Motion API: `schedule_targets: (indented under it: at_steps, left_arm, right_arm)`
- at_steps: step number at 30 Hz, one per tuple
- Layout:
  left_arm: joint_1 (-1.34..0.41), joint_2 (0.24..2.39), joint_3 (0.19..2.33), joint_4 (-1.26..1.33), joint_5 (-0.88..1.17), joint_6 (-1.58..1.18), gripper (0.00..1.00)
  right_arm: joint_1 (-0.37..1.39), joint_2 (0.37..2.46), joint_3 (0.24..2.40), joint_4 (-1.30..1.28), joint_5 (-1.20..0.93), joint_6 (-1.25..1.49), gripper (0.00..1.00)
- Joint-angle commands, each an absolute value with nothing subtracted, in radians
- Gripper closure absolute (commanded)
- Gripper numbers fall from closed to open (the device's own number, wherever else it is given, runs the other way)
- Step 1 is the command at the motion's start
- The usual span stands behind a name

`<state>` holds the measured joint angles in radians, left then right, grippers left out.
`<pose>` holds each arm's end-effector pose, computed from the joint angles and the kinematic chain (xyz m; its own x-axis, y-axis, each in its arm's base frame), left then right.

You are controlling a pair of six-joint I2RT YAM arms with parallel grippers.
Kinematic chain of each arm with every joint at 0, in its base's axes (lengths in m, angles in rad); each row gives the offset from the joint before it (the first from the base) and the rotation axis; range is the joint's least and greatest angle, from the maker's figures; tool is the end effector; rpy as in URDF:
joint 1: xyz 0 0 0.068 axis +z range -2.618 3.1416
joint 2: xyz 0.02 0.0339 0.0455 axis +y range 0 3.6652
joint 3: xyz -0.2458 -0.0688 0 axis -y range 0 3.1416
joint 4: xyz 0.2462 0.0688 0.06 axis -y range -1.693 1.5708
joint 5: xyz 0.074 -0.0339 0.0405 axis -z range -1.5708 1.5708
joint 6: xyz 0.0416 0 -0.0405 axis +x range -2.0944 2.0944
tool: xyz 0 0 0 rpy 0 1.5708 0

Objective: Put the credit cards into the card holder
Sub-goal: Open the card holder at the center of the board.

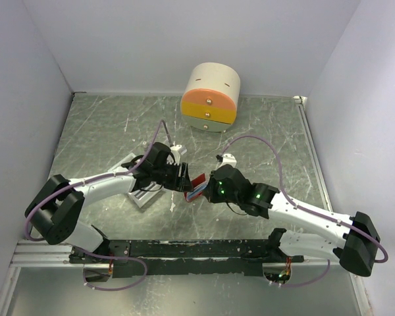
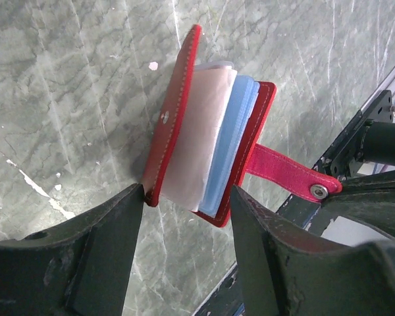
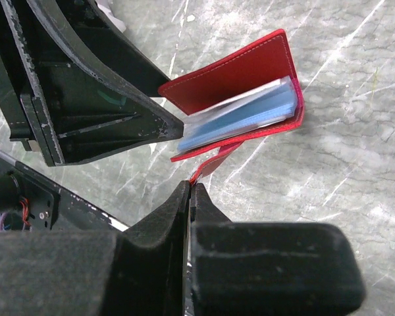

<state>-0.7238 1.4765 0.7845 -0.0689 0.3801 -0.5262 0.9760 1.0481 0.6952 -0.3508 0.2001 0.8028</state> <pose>0.2193 -0.2144 0.1696 -0.8568 0.1348 -0.4977 0.4464 0.6772 -0.5850 0.1394 0.1913 0.2234 -0.7747 0.1130 -0.6222 -0.2441 0.8542 0.4591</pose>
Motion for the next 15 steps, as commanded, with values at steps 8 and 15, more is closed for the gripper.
schedule_targets:
  at_steps: [8, 15]
  left_arm:
    - [-0.730, 1.499, 0.854, -0.049, 0.497, -0.363, 0.30]
    - [-0.731, 1.549, 0.876, -0.076, 0.513, -0.321, 0.39]
  right_arm:
    - [0.967, 1.031, 0.711, -0.379, 0.219, 0.777, 1.00]
    - [0.966, 1.024, 0.704, -0.383, 0.221, 0.781, 1.00]
